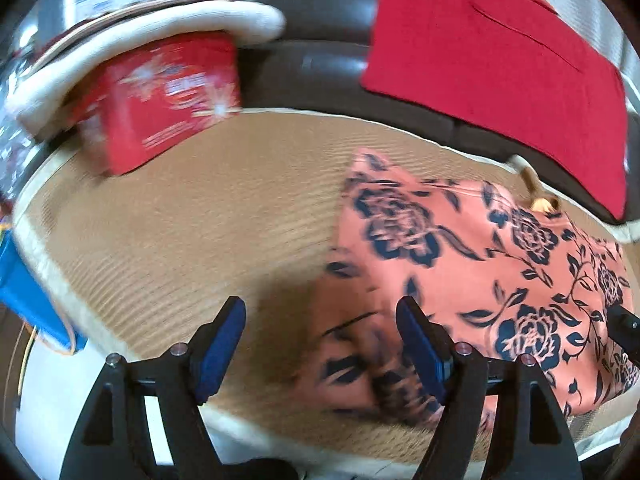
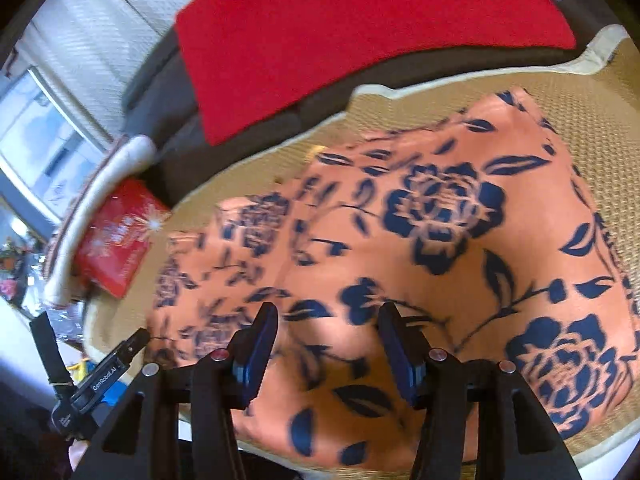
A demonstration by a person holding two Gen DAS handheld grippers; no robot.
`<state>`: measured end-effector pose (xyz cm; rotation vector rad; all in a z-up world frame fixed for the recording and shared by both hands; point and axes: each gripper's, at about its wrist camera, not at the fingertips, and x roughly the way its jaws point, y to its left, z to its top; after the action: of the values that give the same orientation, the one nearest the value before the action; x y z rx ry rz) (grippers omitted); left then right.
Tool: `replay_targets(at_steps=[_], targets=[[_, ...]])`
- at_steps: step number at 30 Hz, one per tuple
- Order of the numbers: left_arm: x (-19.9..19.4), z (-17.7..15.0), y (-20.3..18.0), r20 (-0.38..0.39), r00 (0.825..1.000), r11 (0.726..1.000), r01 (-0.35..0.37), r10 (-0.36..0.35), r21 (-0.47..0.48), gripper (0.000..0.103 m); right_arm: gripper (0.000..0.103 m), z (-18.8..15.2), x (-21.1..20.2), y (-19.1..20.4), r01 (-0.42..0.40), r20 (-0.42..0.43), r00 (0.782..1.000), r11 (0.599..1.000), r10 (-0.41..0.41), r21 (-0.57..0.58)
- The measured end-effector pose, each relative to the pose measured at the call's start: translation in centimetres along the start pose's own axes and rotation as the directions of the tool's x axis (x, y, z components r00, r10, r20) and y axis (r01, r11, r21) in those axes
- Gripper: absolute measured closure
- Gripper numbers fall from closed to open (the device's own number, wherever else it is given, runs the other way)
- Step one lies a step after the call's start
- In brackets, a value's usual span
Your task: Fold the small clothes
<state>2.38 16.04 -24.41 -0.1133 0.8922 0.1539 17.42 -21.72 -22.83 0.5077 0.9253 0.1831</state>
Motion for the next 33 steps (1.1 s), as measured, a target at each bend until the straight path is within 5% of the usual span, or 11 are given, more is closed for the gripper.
replay_targets(at_steps=[5,11,17,20,24,29,33], targets=[[-1.0,-3.4,2.0,-0.084,0.994,0.989,0.050,-0.063,-0.142,0.025,0.047,-0.8,1.1,2.6,-0.012,-0.013,1.000,0.997,0.011,-0.075],[1.5,-5.6,0.3,-0.193,0.968,0.970,0.117,-0.158,-0.211,0.025,0.047,-0.4,2.9,1.9,0.039,-0.054,0.998,0.998,-0.041,-0.044],[2.2,-2.3,-0.2,-0.086,0.992,0.981,0.077,-0.093,-0.178,0.026,0.048,1.0,3.8,1.1,0.060,-0.054,0.997,0.997,-0.063,-0.055],[2.6,-0.5,-0.7,-0.055,0.997,0.987,0.045,-0.054,-0.151,0.041,0.048,2.2,4.4,0.6,0.055,-0.065,0.996,0.998,-0.057,-0.023],[3.9,1.8,-0.9,-0.051,0.999,0.989,-0.001,-0.007,-0.148,0.050,0.048,3.3,5.1,0.2,0.050,-0.061,0.997,0.999,-0.050,0.009],[4.4,3.1,-0.8,-0.070,0.997,0.988,-0.036,0.026,-0.148,0.051,0.048,4.6,5.6,-0.1,0.047,-0.048,0.998,0.998,-0.044,0.048],[1.1,1.5,0.5,-0.062,0.998,0.983,-0.020,0.008,-0.184,0.046,0.048,4.4,5.0,-0.1,0.043,-0.046,0.998,0.998,-0.040,0.050]])
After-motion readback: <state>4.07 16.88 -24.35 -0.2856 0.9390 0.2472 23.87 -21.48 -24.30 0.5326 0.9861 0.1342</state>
